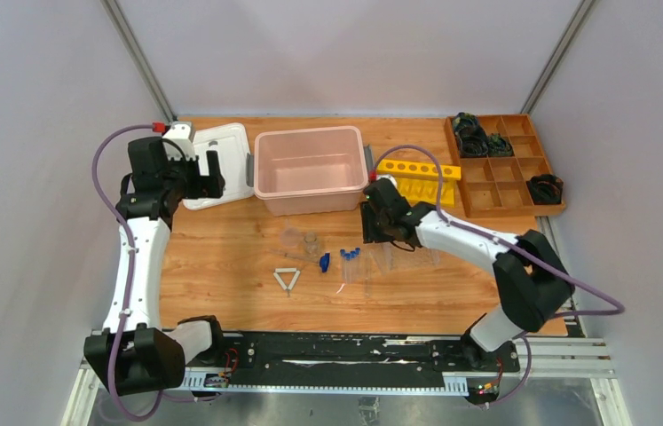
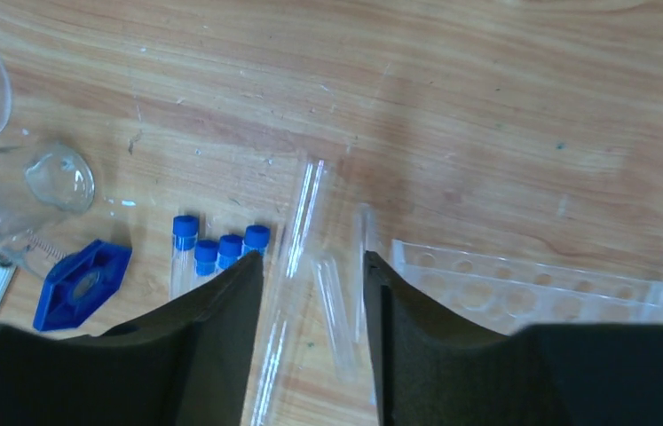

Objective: Organize the chemistry lab equipment

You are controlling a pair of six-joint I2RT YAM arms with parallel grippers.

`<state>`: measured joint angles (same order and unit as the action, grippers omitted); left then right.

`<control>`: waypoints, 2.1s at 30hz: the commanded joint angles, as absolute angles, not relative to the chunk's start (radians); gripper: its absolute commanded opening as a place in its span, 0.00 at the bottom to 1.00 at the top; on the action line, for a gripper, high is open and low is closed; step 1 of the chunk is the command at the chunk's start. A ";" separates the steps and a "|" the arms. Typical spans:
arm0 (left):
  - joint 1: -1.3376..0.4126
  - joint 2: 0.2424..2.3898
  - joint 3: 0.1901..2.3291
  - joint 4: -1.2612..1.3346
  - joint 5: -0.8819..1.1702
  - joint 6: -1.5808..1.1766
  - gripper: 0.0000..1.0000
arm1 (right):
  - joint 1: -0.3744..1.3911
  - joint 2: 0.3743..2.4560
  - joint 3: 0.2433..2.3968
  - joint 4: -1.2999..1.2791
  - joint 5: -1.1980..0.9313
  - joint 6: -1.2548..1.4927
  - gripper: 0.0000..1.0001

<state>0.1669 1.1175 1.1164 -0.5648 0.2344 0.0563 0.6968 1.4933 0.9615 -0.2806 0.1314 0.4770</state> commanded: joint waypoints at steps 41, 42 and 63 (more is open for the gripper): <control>0.172 1.064 1.217 -0.761 0.407 0.096 1.00 | 0.778 1.639 0.947 -0.172 0.316 0.603 0.54; 0.172 1.062 1.218 -0.763 0.405 0.098 1.00 | 0.780 1.634 0.945 -0.172 0.319 0.599 0.52; 0.172 1.028 1.246 -0.778 0.470 0.100 1.00 | 0.829 1.714 0.919 -0.135 0.398 0.667 0.35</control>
<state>0.1673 1.0443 1.2121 -0.7723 0.4389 0.0975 0.8116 1.7039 0.9485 -0.1459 0.3344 0.6289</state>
